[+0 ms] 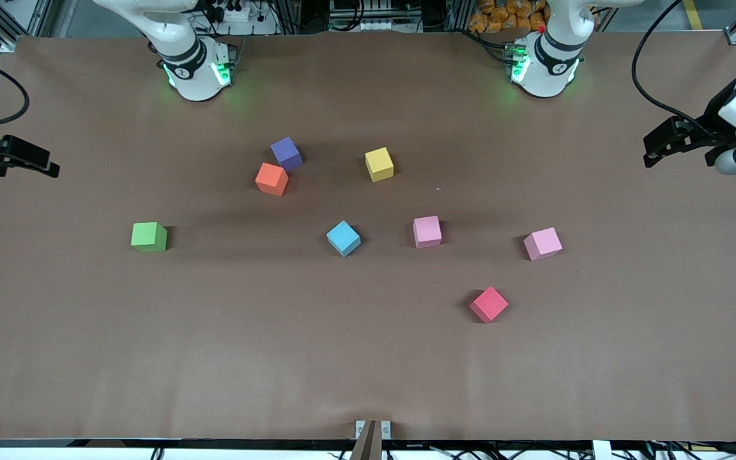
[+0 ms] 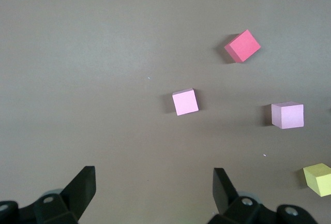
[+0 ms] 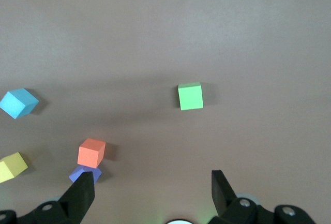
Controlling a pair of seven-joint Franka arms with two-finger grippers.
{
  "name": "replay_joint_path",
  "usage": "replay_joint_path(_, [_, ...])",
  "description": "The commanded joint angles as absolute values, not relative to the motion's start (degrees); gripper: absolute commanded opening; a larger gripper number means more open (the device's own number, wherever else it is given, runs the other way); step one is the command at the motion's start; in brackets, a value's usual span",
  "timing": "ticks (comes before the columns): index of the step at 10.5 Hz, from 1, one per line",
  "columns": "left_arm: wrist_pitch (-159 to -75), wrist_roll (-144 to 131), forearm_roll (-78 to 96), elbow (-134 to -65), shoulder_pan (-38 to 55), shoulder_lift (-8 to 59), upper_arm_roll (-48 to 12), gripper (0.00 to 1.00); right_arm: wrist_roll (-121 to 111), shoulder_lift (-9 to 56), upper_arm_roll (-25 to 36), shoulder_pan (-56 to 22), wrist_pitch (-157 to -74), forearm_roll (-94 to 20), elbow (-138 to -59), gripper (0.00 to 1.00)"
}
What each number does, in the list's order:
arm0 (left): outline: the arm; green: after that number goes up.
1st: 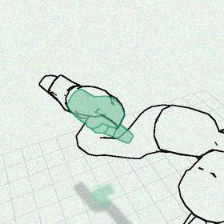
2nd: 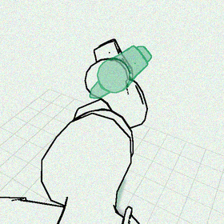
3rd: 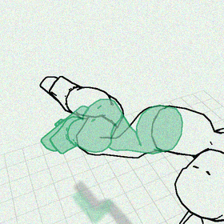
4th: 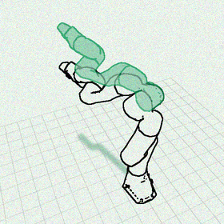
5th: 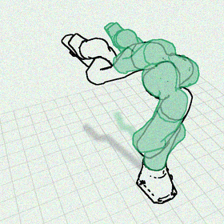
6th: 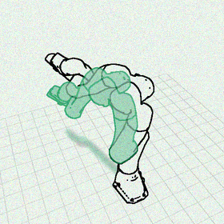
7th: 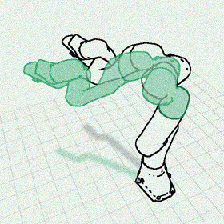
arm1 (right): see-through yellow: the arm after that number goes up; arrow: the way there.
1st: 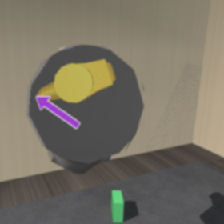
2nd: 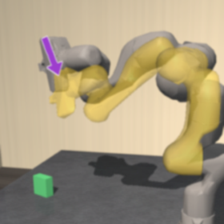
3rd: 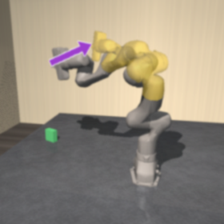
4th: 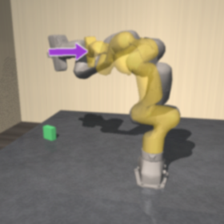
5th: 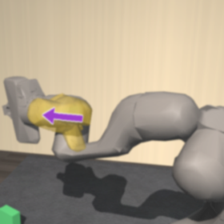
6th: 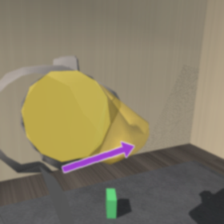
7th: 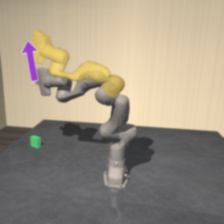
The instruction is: Arrange blocks into number 1
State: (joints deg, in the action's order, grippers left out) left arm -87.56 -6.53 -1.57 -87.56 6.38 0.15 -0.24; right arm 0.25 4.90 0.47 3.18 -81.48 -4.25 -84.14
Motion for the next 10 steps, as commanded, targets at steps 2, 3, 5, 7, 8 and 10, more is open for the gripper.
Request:
replay_joint_path(2, [-88.32, -7.12, 2.28, -91.92, 6.06, 3.07, -0.09, 1.0, -0.44, 6.15, 0.0, 0.89, -81.39, -5.01, -86.48, 1.0])
replay_joint_path(3, [-91.2, -7.21, 2.89, -94.46, 6.5, 3.34, -0.17, 1.0, -0.35, 6.67, 0.0, -0.6, -81.39, -5.01, -86.75, 1.0])
replay_joint_path(5, [-98.66, -9.05, 2.99, -101.91, 7.21, 2.99, -0.61, 1.0, -0.18, 8.87, 0.0, -2.89, -81.39, -5.01, -86.84, 1.0])
replay_joint_path(7, [-108.41, -9.14, 2.38, -110.87, 7.03, 2.9, -0.62, 1.0, -0.09, 10.1, -0.09, -5.7, -82.08, -5.53, -88.76, 1.0])
replay_joint_path(8, [-112.81, -9.31, 2.29, -114.92, 7.03, 2.9, -0.7, 1.0, 0.0, 11.33, -0.09, -8.06, -82.7, -6.15, -89.38, 1.0])
replay_joint_path(10, [-122.11, -10.19, 2.29, -121.17, 6.94, 4.56, -0.7, 1.0, 0.35, 12.91, -0.09, -13.95, -86.99, -6.33, -91.05, 1.0])
